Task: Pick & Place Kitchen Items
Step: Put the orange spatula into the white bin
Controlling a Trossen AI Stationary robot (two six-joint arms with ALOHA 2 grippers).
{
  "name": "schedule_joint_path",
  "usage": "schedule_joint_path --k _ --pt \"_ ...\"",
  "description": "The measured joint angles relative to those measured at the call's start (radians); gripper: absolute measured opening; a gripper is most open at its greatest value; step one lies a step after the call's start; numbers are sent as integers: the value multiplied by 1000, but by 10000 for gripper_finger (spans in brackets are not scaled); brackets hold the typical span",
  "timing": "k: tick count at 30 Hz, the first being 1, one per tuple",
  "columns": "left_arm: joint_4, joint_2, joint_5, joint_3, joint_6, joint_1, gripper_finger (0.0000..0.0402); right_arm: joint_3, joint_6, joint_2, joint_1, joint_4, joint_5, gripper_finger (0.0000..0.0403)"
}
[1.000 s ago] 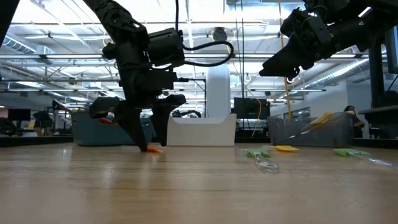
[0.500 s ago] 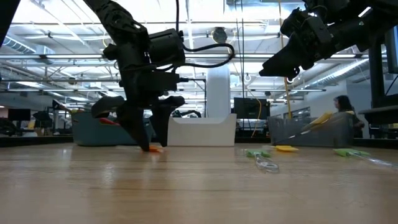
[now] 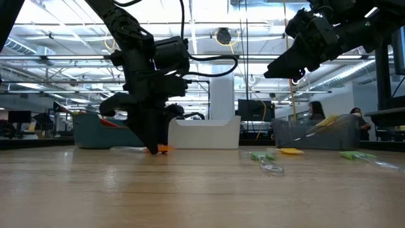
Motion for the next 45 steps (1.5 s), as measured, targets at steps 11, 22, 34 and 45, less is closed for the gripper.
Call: schedule_joint_path --k 11,22,34,45 --pt "85 -24 -12 -7 -244 -2 64 0 0 0 0 0 0 196" --pt "322 -189 -237 -9 -188 8 10 0 0 0 0 1 0 196" --pt "176 -176 -50 -5 -232 35 107 -1 -2 6 0 -6 0 196" --pt "267 -10 -199 -3 -205 -13 203 -1 0 76 0 1 0 196"
